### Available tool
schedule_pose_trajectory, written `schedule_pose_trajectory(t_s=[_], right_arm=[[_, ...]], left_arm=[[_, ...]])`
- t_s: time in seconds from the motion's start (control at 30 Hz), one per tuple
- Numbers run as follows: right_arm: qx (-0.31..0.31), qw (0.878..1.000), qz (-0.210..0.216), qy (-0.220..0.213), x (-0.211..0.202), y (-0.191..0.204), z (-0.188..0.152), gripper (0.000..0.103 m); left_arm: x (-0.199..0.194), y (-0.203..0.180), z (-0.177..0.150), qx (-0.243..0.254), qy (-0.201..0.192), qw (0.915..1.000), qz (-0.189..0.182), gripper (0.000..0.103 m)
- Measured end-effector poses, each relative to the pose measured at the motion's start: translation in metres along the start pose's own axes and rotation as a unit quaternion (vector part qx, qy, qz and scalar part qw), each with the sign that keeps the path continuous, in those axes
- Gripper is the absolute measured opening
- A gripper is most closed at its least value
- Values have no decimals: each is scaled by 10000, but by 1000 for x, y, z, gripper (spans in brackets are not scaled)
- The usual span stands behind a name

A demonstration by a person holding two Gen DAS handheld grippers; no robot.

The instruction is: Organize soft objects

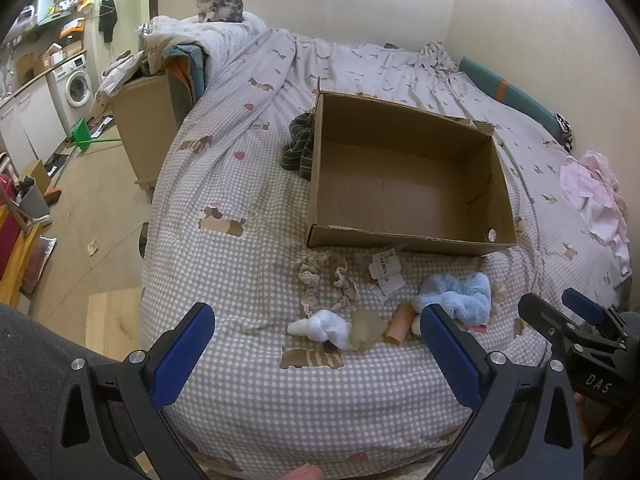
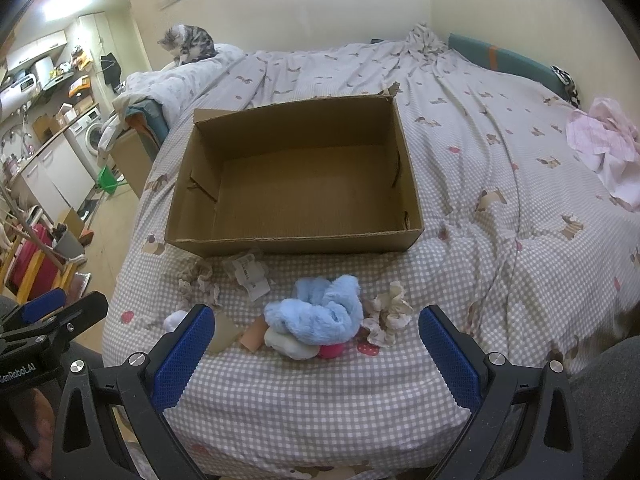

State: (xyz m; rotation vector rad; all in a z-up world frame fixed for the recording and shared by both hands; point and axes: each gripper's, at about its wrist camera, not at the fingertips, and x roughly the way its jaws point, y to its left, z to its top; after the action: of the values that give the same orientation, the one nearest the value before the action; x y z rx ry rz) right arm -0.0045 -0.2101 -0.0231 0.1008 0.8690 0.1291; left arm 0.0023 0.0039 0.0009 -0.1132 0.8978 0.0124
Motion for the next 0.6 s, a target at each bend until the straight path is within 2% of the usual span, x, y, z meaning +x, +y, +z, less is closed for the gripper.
schedule_pose_trajectory(t_s=[0.6], right_arm=[[-126, 9999, 15, -18, 0, 5, -1, 103]], left_arm=[[-1, -1, -2, 39, -17, 10000, 33, 102]])
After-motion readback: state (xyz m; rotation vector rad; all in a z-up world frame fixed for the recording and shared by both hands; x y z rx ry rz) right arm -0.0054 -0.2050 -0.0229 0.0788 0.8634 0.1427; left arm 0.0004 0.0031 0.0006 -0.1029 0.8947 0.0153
